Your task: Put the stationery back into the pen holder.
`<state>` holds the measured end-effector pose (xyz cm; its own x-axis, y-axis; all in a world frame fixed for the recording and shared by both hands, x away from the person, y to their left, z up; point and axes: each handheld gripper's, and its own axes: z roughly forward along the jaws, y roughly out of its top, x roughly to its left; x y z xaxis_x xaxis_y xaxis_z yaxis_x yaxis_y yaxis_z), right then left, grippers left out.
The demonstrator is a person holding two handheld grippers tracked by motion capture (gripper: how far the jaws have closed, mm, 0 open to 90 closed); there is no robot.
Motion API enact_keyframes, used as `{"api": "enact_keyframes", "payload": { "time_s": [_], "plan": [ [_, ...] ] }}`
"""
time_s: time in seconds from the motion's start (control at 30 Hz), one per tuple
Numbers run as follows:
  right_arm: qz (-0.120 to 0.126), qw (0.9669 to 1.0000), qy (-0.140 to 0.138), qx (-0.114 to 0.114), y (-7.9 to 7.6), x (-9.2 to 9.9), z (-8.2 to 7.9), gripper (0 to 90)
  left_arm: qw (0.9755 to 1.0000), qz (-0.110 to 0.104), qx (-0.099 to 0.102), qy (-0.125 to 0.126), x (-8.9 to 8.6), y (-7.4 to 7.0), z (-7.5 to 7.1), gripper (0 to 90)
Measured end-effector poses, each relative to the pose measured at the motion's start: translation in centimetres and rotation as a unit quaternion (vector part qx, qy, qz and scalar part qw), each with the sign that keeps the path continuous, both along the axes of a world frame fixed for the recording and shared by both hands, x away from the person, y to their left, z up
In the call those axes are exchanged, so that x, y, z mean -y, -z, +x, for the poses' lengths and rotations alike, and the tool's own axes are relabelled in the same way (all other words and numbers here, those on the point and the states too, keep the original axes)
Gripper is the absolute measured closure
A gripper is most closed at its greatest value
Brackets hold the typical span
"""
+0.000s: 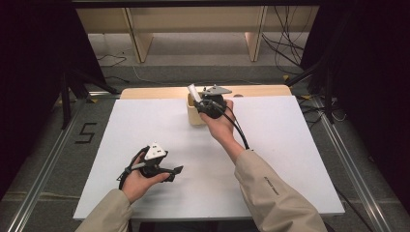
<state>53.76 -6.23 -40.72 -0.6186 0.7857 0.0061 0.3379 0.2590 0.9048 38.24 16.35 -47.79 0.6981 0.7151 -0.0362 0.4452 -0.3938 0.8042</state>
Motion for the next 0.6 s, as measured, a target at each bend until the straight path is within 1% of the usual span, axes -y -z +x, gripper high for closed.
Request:
{"api": "enact_keyframes", "payload": {
  "time_s": [0.33, 0.6],
  "plan": [
    [-0.004, 1.0, 0.008, 0.001, 0.03, -0.52, 0.54, 71.0, 1.0, 0.001, 0.0, 0.002, -0.04, -0.04, 0.0, 16.4],
    [-0.005, 0.9999, 0.012, -0.003, 0.12, -0.65, 0.88, 71.0, 1.0, 0.001, 0.0, 0.001, -0.02, -0.02, 0.01, 16.4]
  ]
}}
